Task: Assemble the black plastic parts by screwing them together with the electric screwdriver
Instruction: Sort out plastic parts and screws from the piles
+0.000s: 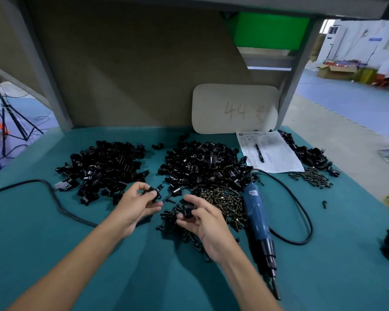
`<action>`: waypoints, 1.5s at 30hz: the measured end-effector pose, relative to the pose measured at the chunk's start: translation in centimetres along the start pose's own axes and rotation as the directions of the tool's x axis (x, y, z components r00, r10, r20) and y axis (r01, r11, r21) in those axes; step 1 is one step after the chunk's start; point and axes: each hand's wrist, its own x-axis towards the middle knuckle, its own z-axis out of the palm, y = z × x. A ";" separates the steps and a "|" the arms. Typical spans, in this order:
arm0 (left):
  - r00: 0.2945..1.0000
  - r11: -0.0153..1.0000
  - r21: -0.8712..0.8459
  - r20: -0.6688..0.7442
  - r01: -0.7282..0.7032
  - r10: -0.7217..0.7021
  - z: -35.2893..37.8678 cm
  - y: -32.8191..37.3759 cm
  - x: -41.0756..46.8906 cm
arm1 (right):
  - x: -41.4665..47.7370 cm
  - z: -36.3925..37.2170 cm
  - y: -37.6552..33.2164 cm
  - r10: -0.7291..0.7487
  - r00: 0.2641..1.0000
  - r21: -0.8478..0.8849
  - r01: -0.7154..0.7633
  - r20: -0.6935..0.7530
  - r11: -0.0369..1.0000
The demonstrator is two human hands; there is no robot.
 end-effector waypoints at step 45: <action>0.838 0.604 0.582 0.346 -0.544 0.422 1.3 -8.6 -6.6 | -1.8 -2.1 0.3 -0.020 0.995 -0.278 0.046 0.096 0.960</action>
